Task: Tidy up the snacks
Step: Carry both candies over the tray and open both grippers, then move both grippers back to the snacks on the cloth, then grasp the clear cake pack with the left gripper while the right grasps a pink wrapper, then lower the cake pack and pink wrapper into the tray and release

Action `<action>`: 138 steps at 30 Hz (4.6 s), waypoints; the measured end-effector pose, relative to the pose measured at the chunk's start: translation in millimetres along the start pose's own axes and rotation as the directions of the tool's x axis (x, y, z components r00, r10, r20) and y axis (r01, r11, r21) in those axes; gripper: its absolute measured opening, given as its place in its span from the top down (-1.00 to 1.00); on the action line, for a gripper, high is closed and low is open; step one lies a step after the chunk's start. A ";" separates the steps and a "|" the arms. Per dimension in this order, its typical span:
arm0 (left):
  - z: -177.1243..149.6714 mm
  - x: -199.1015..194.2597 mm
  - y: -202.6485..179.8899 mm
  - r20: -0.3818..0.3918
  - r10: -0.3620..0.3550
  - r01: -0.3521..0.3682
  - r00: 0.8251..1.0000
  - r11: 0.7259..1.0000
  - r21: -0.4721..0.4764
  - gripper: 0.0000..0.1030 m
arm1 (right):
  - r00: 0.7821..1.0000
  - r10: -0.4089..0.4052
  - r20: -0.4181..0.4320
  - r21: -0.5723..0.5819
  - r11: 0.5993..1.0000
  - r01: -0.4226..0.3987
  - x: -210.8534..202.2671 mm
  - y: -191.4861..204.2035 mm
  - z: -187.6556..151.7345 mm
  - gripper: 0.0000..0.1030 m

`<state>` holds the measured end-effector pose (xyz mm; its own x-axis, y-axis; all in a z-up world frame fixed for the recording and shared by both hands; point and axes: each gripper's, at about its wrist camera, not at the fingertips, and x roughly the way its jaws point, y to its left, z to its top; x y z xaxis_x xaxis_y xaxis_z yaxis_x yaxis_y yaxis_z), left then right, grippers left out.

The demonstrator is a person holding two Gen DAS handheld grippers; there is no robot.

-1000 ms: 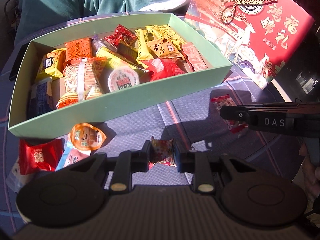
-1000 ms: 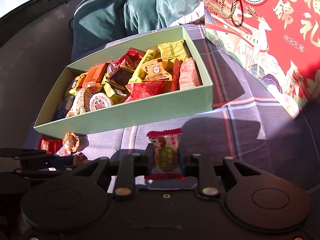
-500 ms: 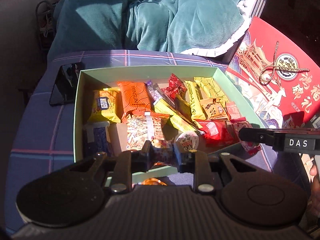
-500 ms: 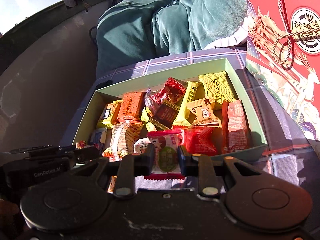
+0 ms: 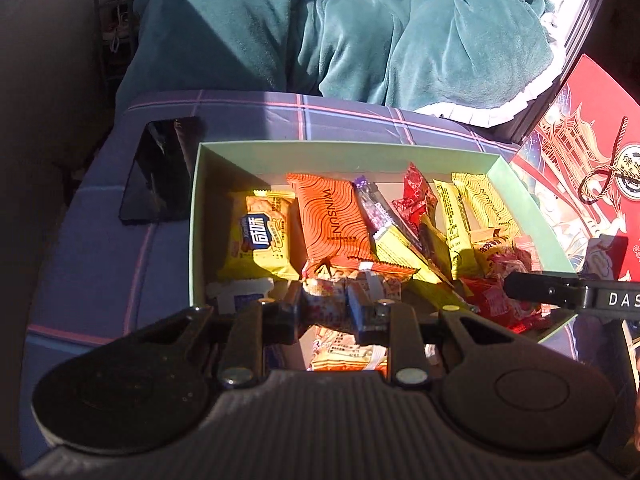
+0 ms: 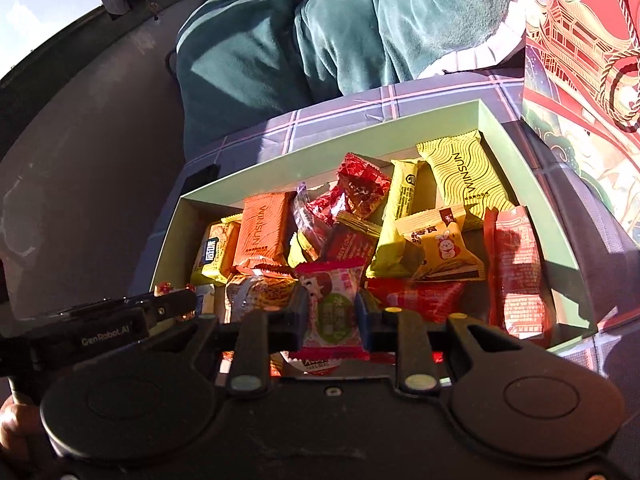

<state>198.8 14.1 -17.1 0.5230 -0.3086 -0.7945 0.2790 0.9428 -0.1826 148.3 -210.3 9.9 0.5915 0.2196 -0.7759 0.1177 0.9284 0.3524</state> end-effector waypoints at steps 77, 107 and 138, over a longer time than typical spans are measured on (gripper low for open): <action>-124.9 -36.4 12.0 -0.109 -0.004 0.004 0.994 1.000 0.001 -0.05 | 0.992 0.002 -0.124 -0.076 0.997 -0.012 29.5 53.6 -91.4 -0.64; -157.3 -62.9 41.1 -0.140 0.023 -0.022 0.990 1.000 0.005 0.33 | 0.966 -0.080 -0.247 -0.187 0.982 0.034 26.8 88.5 -137.7 -0.27; -115.9 -96.4 7.4 -0.029 0.038 -0.038 0.999 0.999 0.022 0.37 | 0.996 -0.070 -0.053 -0.162 0.985 0.061 -49.0 25.3 -119.8 0.73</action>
<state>57.2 65.4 -8.9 0.5098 -0.2684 -0.8174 0.2765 0.9508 -0.1398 26.8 -161.6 -5.9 0.5390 0.1695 -0.8251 0.0227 0.9763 0.2154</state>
